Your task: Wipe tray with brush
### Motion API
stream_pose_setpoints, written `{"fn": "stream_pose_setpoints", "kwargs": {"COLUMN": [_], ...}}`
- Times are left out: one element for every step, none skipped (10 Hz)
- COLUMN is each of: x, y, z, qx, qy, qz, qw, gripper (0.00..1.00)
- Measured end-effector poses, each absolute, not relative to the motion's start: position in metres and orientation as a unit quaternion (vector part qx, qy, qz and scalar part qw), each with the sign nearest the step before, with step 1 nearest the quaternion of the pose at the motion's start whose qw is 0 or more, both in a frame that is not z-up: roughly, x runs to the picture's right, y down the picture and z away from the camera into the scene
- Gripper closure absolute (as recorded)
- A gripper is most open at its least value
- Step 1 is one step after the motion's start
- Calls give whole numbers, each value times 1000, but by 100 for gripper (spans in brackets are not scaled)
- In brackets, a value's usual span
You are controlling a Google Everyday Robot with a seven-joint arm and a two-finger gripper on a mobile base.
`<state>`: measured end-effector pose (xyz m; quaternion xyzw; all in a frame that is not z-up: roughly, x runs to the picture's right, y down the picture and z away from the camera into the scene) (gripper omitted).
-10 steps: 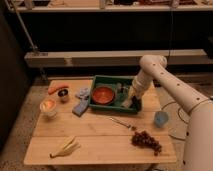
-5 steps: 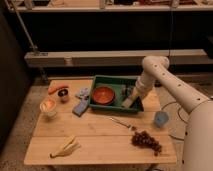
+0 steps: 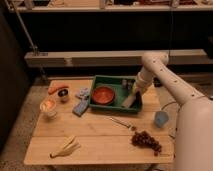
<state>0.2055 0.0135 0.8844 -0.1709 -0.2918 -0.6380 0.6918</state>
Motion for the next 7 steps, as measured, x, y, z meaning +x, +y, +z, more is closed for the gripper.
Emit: {"fn": "stream_pose_setpoints", "kwargs": {"x": [204, 202, 198, 191, 183, 176, 159], "y": [8, 4, -2, -6, -8, -9, -11], "z": [887, 888, 890, 891, 891, 890, 888], "qx": [-168, -166, -161, -155, -150, -145, -135], "qy": [-289, -289, -289, -291, -295, -299, -307], "qz": [-638, -637, -636, -637, -638, -639, -642], "qw": [694, 695, 697, 697, 695, 693, 690], "gripper": [100, 100, 100, 100, 100, 100, 100]}}
